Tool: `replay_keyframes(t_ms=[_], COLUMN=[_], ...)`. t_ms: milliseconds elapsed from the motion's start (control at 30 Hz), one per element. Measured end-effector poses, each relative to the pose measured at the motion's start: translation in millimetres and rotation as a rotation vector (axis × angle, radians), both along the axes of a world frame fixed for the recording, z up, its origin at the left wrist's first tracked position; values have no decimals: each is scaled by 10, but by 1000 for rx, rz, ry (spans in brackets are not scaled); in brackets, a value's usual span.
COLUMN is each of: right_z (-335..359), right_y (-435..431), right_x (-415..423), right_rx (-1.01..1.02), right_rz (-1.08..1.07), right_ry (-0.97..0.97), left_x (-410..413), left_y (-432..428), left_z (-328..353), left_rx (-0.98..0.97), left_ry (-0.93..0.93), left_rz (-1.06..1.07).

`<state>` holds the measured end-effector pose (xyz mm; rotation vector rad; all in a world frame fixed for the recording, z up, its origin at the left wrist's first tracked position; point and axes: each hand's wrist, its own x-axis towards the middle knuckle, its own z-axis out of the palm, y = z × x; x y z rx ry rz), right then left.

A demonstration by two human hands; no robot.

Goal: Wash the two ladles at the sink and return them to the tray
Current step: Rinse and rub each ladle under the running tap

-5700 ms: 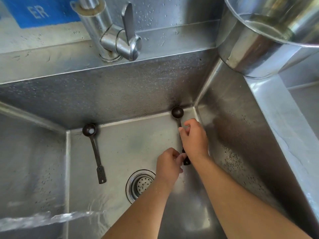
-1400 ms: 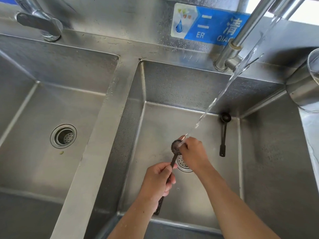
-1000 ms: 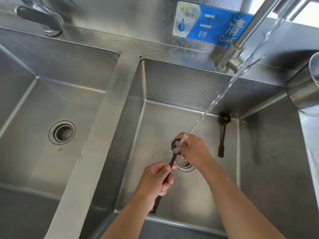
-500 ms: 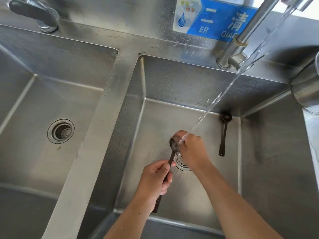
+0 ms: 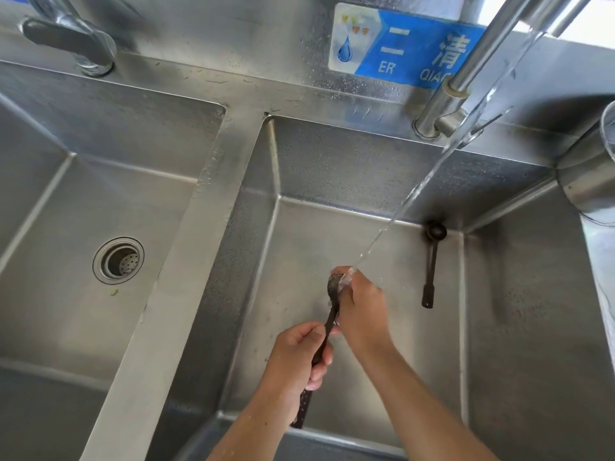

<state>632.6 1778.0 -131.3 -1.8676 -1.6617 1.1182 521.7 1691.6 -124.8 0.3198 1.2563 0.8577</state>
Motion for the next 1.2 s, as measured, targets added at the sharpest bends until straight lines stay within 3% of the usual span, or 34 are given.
replay_keyframes(t_ms=[100, 133, 200, 267, 367, 467, 533, 600, 733, 800, 867, 1033, 1067, 1200], right_z=[23, 42, 58, 59, 79, 103, 141, 163, 134, 135, 140, 224, 218, 178], right_y=[-151, -147, -120, -95, -86, -31, 56, 98, 32, 48, 90, 238, 231, 84], right_x=[-121, -112, -55, -25, -78, -164, -177, -163, -99, -89, -86, -148, -143, -67], right_rx=[-333, -397, -420, -356, -292, -482, -644, -656, -338, -241, -259, -651, -643, -357], right_rz=[-261, -271, -210, -145, -252, -554, -693, -595, -145, -176, -318, -623, -550, -24], right_ry=[619, 737, 773, 636, 578, 899, 1068, 1041, 614, 530, 637, 1058, 1021, 546], left_x=[-46, -73, -115, -112, -55, 3, 37, 42, -8, 9, 61, 59, 45, 1], left_y=[-27, -30, -20, -4, -7, -14, -1, 19, 46, 44, 40, 35, 28, 30], left_z=[-14, -19, -31, -38, -10, 16, 17, 24, 41, 53, 73, 90, 91, 78], left_rx=[-62, -68, -64, -64, -50, -32, -39, -41, -13, -6, 4, 5, -4, -28], left_ry=[32, 39, 38, 21, -75, -227, -225, -185, -222, -233, -242, -193, -190, -248], left_rz=[-6, -5, -2, -7, -39, -24, -3, 12, 11, -8, -11, -5, -3, 30])
